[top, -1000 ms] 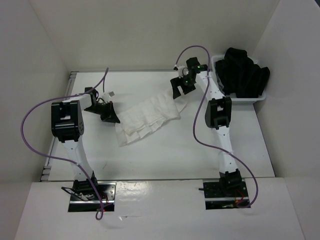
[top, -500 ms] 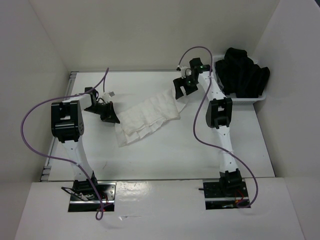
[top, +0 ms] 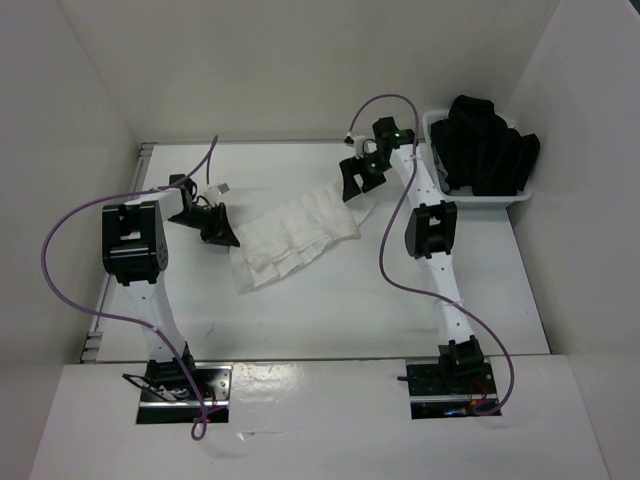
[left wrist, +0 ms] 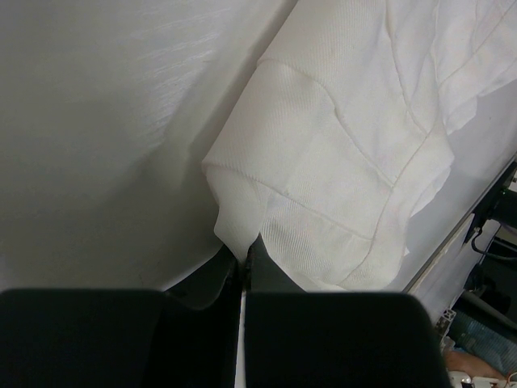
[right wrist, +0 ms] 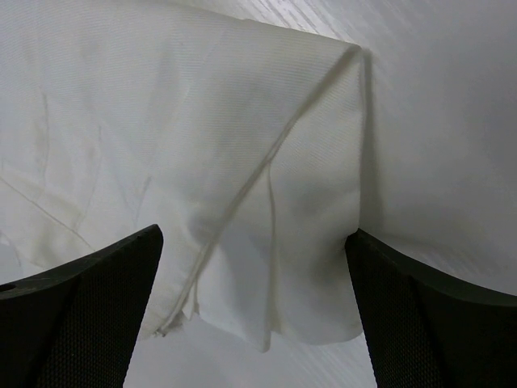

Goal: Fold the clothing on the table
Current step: Fold the skirt

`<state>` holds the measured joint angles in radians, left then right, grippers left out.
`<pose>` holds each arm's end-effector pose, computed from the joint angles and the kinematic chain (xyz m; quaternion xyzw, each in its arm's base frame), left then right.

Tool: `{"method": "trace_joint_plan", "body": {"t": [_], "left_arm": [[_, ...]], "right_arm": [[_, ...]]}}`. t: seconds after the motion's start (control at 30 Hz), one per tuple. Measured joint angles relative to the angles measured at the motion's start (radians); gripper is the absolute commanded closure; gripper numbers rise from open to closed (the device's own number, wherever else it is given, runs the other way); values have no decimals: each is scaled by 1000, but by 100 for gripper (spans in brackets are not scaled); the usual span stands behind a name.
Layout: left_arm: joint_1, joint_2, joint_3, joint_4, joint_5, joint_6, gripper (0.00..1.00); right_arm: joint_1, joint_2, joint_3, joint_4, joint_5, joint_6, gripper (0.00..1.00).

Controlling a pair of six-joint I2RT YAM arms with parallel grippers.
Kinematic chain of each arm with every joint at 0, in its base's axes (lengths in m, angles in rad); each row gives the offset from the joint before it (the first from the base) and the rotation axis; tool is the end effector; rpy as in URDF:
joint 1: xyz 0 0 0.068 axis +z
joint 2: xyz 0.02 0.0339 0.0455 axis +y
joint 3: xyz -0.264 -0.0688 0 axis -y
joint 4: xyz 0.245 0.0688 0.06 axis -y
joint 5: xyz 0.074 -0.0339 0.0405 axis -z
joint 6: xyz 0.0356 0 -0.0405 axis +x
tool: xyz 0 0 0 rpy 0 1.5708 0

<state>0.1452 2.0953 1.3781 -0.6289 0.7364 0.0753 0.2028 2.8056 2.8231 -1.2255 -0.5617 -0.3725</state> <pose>0.3979 0.0340 0.1283 0.0079 0.9279 -0.3440 0.1433 0.5350 0.1294 0.1675 -0.3161 0.8920 0.2570 0.1958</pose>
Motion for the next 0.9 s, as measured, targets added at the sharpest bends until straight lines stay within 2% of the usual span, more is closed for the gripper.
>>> {"method": "trace_joint_plan", "body": {"t": [0.17,0.27,0.3,0.43,0.77,0.9], "left_arm": [[0,-2,-2,0,0,0,100],[0,-3,-3,0,-1,0,100],[0,-3,-4,0,-1,0,100],[0,-4,-4,-1,-2,0,100],[0,-5,-4,-7,-7,1,100],[0,-6,-4,-8,-7,1,100]], "right_arm": [[16,-8,-26,1,-34,-8,9],[20,-11,-37,0,-47,-13,18],[21,-11,-40,1,-49,-14,25],[22,-11,-48,-4,-52,-16,39],[24,-10,-51,-14,-50,-14,40],[26,-8,-51,-16,-54,-15,44]]}}
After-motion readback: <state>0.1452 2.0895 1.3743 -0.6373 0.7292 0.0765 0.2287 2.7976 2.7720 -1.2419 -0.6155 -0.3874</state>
